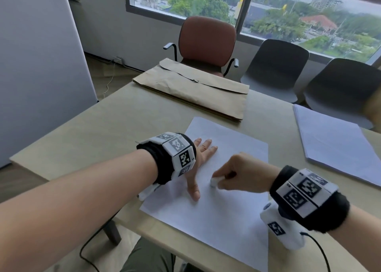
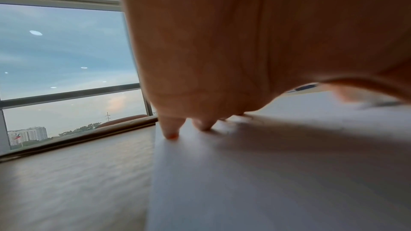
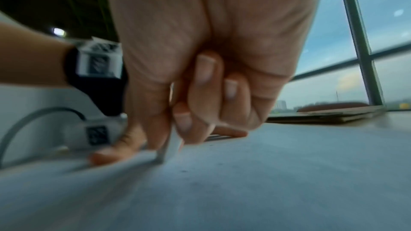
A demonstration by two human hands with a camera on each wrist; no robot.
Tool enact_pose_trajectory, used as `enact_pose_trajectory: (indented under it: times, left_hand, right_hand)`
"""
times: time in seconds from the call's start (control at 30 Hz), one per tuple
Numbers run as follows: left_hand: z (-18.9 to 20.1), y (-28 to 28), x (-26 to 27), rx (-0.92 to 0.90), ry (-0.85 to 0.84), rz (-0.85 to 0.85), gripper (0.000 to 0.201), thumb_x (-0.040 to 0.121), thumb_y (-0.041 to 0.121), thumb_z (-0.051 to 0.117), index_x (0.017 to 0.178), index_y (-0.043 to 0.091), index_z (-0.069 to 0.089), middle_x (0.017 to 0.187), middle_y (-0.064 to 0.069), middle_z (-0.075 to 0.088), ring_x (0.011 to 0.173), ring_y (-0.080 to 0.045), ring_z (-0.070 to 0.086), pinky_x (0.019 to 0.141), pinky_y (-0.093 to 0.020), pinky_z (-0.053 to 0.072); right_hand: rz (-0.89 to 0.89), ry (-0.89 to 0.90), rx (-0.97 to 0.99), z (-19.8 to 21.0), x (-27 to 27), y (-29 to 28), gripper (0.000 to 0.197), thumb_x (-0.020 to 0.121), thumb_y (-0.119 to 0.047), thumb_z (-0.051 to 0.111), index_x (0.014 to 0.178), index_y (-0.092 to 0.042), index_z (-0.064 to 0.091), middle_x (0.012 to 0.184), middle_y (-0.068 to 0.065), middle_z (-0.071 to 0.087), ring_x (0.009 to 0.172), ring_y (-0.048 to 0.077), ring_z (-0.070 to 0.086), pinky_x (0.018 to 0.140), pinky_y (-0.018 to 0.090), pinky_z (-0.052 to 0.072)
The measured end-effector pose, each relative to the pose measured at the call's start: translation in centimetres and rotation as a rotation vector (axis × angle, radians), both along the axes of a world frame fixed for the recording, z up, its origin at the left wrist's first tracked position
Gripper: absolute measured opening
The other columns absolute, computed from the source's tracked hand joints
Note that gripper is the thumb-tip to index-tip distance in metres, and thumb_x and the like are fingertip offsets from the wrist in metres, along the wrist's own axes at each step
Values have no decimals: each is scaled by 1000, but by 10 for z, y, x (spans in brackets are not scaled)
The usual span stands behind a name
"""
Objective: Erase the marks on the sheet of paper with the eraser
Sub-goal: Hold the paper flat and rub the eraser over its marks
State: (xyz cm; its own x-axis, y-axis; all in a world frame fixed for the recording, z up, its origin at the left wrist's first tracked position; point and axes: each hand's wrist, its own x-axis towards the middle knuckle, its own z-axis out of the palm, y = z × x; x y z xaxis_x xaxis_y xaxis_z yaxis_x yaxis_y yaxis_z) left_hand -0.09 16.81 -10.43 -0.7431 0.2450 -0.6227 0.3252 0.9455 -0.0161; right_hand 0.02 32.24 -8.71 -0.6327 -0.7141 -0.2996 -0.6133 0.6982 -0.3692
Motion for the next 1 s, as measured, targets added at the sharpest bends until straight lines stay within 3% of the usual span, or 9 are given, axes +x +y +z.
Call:
enact_pose_trajectory:
  times: [0.1,0.23,0.3,0.47,0.57,0.67,0.77,0.83,1.0]
  left_hand:
    - [-1,1,-1,-13,-2,1,136,66,54,77,144,21,-29,153,-1,-32,143,-24,-23,118,-51,-1]
    - [2,2,0,-21,5,0,135,66,54,76,144,21,-29,154,-2,-31,143,-25,-24,118,-52,0]
    - [1,2,0,-13,5,4,136,65,54,76,145,21,-28,154,-1,-31,143,-25,-23,118,-52,0]
    - [1,1,0,-3,-11,7,136,65,53,77,144,20,-29,153,-1,-32,143,-24,-24,118,-52,0]
    - [2,1,-1,-10,0,8,136,66,53,77,145,20,-28,154,-1,-31,143,-25,-23,118,-51,0]
    - [1,1,0,-12,4,2,136,64,55,77,145,21,-28,154,-1,-31,143,-25,-23,118,-51,1]
    - [-1,1,-1,-3,-9,3,137,64,55,77,144,21,-28,153,0,-31,143,-24,-23,118,-52,0]
    - [-1,1,-2,2,-10,5,137,64,54,77,144,21,-29,153,0,-32,143,-24,-24,118,-52,0]
    - [0,1,-1,-2,-1,5,136,65,53,77,145,20,-28,154,-2,-30,143,-25,-24,118,-51,-1]
  right_hand:
    - [19,-103,29,6,0,0,22,82,-24,64,101,-23,73,66,-1,61,56,-2,44,59,8,37]
    - [-101,108,-31,3,-22,-9,24,83,-20,63,103,-12,72,51,-11,43,45,-12,45,51,1,35]
    - [-82,127,-43,0,-18,-7,22,83,-20,61,99,-11,73,51,-6,42,46,-7,44,51,3,34]
    - [43,-127,70,6,0,1,25,82,-23,64,106,-27,71,61,-11,57,49,-6,46,55,3,37]
    - [-44,-10,36,7,-18,-7,23,82,-26,64,104,-22,72,47,-11,46,47,-10,46,52,1,35]
    - [-92,71,-36,1,-18,-7,23,82,-24,62,98,-12,73,51,-5,42,46,-3,43,51,4,35]
    - [-17,-88,8,-1,0,5,22,81,-24,63,101,-23,73,59,-9,54,48,-4,45,54,5,36]
    - [6,-151,48,4,3,6,23,81,-26,64,103,-27,72,49,-14,51,49,-3,47,53,5,35]
    - [-102,90,-35,1,-20,-7,23,83,-25,63,103,-18,72,50,-10,43,47,-10,46,53,3,35]
